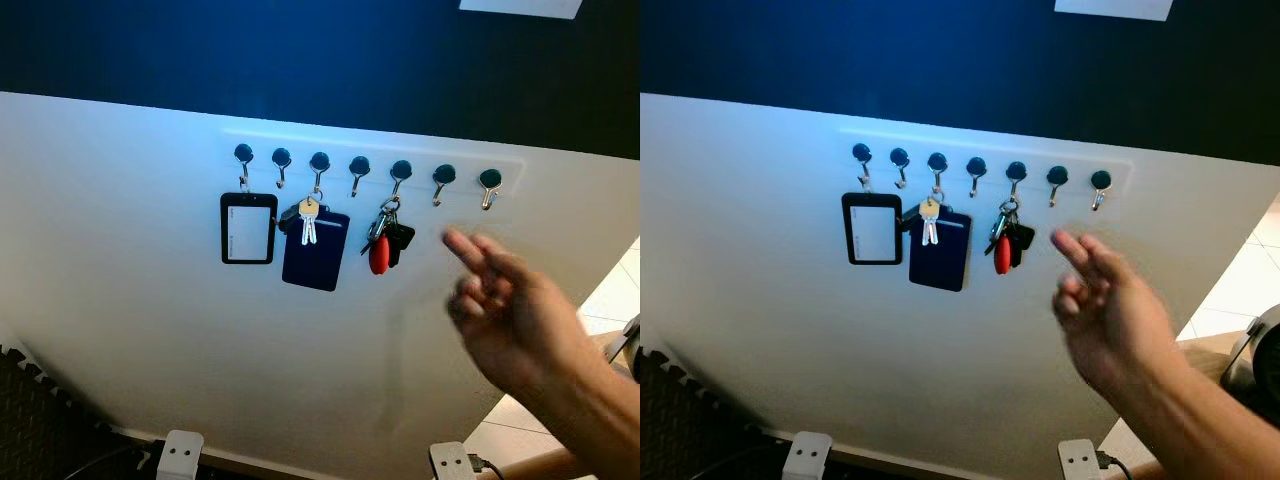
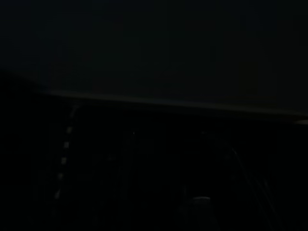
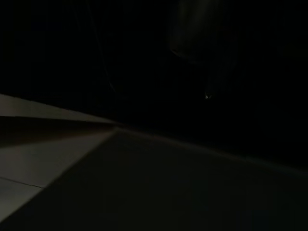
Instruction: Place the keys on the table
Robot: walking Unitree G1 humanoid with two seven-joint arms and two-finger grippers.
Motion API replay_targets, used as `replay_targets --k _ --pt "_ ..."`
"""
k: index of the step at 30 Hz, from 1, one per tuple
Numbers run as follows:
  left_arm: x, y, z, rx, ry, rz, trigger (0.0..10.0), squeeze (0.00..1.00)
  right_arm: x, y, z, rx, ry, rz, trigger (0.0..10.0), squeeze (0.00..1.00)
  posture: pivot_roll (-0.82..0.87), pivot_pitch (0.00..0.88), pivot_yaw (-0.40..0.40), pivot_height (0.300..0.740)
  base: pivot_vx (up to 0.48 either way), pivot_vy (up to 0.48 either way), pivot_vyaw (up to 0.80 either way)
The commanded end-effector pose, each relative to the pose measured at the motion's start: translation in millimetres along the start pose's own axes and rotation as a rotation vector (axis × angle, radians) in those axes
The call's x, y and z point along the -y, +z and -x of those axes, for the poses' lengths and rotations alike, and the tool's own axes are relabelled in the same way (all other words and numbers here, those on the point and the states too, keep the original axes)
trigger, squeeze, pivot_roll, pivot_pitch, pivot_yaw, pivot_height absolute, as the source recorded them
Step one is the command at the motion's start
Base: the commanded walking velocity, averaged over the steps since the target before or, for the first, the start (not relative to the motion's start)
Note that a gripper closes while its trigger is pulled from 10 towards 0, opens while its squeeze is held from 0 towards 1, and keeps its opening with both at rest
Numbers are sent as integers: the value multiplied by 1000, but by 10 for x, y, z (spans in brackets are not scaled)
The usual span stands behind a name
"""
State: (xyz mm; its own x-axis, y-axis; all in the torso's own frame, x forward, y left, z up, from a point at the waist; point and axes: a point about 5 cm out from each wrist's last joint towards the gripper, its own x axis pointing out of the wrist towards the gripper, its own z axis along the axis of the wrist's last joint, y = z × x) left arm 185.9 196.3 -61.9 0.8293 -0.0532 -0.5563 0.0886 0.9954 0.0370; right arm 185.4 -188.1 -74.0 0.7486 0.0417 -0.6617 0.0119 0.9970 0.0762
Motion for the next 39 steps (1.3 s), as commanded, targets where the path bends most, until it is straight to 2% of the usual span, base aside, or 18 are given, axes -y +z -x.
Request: replay_targets --k 1,4,6,11,16,18,20,21,25,26,28,29,31,39 --pt "-16 -19 32 13 -14 26 10000 0 -79 164 -31 111 113 -95 10000 0 69 72 -42 740 0 0 0" --pt "-17 -18 34 18 -17 41 10000 0 -102 226 -37 147 156 -106 10000 0 67 72 -41 740 0 0 0" --pt "-22 -18 35 17 -28 37 10000 0 -142 346 -43 220 266 -205 10000 0 67 70 -40 740 0 0 0" --pt "-36 -14 33 17 -33 39 10000 0 -214 602 -30 364 417 -274 10000 0 67 69 -40 740 0 0 0" --pt "-37 -19 39 17 -38 41 10000 0 -289 668 1 417 523 -290 10000 0 65 63 -44 740 0 0 0" --pt "-15 -30 40 13 -45 42 10000 0 -360 687 8 422 573 -268 10000 0 66 59 -45 740 0 0 0" --pt "-1 -37 40 11 -48 40 10000 0 -376 674 -2 408 564 -238 10000 0 66 59 -45 740 0 0 0" --pt "1 -40 41 9 -47 38 10000 0 -355 627 -19 373 521 -202 10000 0 68 56 -45 740 0 0 0" --pt "-2 -45 43 8 -45 36 10000 0 -326 563 -35 329 465 -184 10000 0 73 57 -49 740 0 0 0" --pt "-10 -48 43 5 -42 35 10000 0 -295 536 -49 300 405 -142 10000 0 75 55 -51 740 0 0 0" --pt "-16 -50 42 2 -38 34 10000 0 -259 490 -70 249 345 -119 10000 0 76 55 -53 740 0 0 0" --pt "-23 -53 43 0 -33 34 10000 0 -193 443 -80 205 259 -56 10000 0 77 47 -55 740 0 0 0" --pt "-33 -55 43 -2 -26 38 10000 0 -128 382 -82 161 197 -56 10000 0 78 46 -56 740 0 0 0" --pt "-15 -16 18 13 -22 39 10000 0 4 358 -85 125 77 11 10000 0 79 81 -66 740 0 0 0"
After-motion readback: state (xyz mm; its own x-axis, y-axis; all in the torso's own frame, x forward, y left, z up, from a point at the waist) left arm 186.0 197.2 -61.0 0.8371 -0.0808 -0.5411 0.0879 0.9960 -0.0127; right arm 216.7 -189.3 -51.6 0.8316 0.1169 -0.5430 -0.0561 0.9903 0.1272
